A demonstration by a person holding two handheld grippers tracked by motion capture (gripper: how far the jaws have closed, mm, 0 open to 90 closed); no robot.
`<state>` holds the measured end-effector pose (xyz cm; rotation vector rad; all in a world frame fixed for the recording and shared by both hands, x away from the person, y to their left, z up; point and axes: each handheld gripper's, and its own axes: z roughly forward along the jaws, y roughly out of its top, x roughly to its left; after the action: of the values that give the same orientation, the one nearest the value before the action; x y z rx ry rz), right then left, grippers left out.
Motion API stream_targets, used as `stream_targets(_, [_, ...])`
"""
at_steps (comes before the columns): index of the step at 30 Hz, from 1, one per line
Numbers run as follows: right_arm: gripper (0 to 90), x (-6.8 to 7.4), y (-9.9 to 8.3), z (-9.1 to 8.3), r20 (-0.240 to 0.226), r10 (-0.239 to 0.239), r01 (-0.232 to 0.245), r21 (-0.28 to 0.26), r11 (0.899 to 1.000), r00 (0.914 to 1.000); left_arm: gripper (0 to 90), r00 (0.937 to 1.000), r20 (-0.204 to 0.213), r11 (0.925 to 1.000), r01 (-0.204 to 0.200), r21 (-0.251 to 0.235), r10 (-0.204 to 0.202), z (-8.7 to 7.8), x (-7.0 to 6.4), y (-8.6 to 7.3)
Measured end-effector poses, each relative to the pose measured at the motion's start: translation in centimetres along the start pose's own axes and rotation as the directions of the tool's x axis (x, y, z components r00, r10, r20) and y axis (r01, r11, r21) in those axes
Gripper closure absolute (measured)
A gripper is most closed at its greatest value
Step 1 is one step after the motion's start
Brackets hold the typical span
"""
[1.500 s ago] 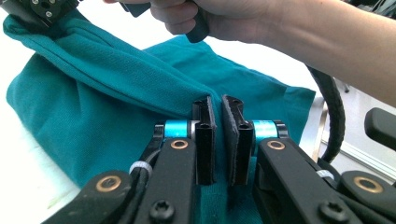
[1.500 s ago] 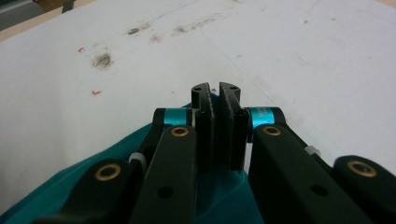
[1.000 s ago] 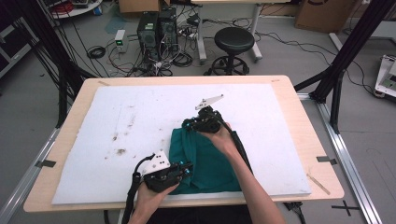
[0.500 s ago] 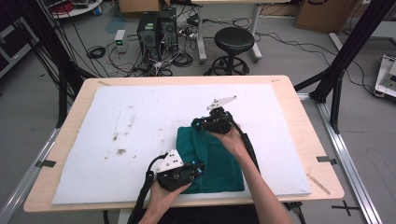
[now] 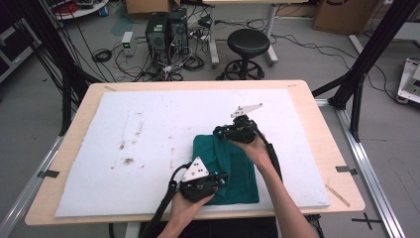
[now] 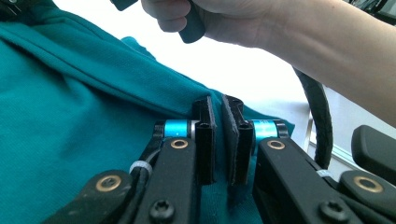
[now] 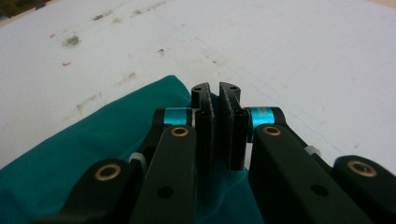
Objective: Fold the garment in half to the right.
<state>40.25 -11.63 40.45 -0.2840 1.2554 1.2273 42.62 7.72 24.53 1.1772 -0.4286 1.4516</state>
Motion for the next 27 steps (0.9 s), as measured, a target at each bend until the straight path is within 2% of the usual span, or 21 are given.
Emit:
stream_targets(9, [85.4,-1.1,-1.2,-1.2,0.034,0.011,-0.011,0.013,1.0,0.9994,83.6,0.9998,-0.018,0.9997,0.007,0.023,-0.007,2.2,-1.1,0.4])
stream_targets(27, [84.5,-2.2,-2.3,-1.8,0.081,0.015,-0.018,0.035,0.999,0.9966,83.4,0.9997,-0.008,0.9978,0.022,0.062,-0.022,4.7,-1.6,0.7])
